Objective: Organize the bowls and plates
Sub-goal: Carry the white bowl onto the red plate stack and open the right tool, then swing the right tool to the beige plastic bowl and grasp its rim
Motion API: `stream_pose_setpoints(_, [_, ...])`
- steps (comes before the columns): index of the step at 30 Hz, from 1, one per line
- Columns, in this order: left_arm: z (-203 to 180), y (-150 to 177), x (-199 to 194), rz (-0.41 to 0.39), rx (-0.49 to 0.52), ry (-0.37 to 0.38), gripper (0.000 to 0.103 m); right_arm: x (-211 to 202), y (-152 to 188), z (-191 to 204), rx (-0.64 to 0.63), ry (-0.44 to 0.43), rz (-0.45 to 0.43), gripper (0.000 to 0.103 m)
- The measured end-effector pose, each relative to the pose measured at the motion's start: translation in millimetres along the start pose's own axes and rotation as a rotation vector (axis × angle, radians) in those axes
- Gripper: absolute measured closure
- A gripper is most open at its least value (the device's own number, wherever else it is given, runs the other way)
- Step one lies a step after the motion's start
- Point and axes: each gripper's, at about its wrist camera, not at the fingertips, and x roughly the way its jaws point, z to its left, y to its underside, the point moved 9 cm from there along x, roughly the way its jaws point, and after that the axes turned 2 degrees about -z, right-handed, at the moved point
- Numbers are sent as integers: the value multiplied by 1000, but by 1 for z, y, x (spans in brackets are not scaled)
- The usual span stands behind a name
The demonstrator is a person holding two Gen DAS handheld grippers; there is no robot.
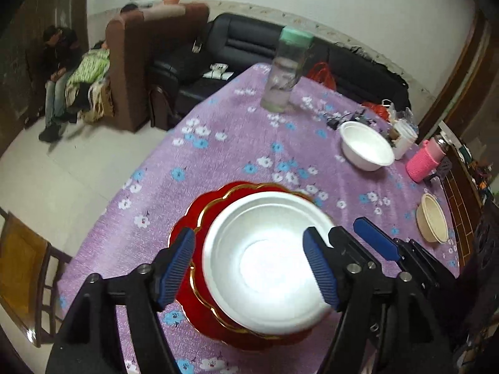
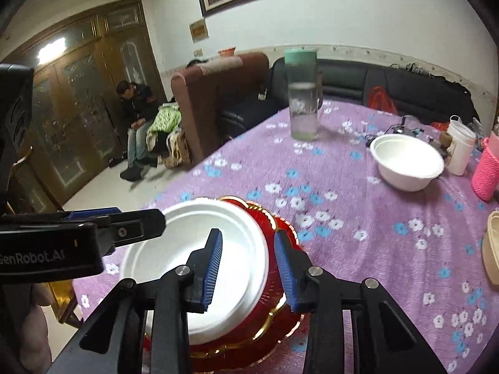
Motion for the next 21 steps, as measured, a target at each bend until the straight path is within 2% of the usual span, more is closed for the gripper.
stream_pose_setpoints(5, [-36,-3,-23,-53,90,31,23,-29,-2,-35,41,37,-21,57])
stream_pose_setpoints(9, [-72,7,-27,-34,159,87,22,-54,13,-86,95,104,-16,57])
stream_pose_setpoints(14, [-118,30,-23,9,240,151,22,-95,46,-195,236,273,-4,56])
stream_pose_setpoints(17, [-143,44,-17,34,274,187,22,-123,66,-278,405,383,-7,57])
stream_pose_setpoints(19, [-158,52,-11,53,290,203,22,-145,77,-339,526,488,-41,57])
stream_pose_setpoints(21, [-171,60,-3,78,301,213,22,-160,80,-382,588,576,-66,57])
